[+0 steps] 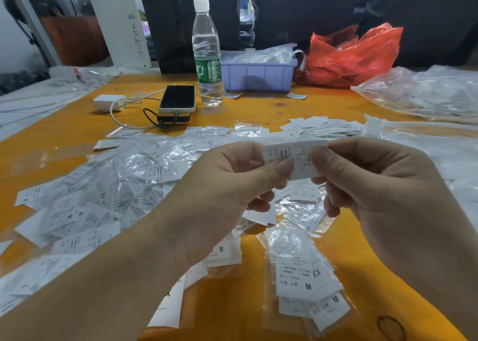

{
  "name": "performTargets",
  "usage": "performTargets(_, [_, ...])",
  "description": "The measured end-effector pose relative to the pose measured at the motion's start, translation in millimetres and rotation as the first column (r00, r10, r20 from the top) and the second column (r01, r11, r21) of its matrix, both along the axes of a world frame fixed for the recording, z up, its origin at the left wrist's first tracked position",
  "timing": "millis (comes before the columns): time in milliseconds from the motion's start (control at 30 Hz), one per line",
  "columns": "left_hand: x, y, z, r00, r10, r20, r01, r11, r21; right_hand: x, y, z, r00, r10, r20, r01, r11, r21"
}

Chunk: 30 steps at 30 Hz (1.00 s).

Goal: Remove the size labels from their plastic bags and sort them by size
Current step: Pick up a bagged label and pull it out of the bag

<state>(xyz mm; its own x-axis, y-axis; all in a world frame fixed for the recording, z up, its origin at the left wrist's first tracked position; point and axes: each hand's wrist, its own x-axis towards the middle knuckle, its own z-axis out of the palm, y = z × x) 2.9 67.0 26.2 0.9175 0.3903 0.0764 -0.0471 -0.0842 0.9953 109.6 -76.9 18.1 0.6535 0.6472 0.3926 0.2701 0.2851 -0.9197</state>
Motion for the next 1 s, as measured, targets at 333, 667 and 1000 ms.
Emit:
performTargets(333, [-0.3,-2.2,-1.2,0.999,-0.025,0.023,0.024,0.999,0.028,-3.7,0.4,-3.2,0.999,-0.029,0.020,0.029,1.000,-0.010])
performTargets(667, [-1.2,0.3,-1.3,0.999,-0.012,0.030,0.010,0.998,0.064,5.8,0.8,-1.4,0.987,0.129,-0.090,-0.140,0.982,-0.130])
performTargets(1000, [-1.7,2.3,-1.8,0.999,-0.036,0.029,0.031,0.988,0.153,6.3,1.1,1.1,0.978,0.189,-0.087,-0.203,0.958,-0.204])
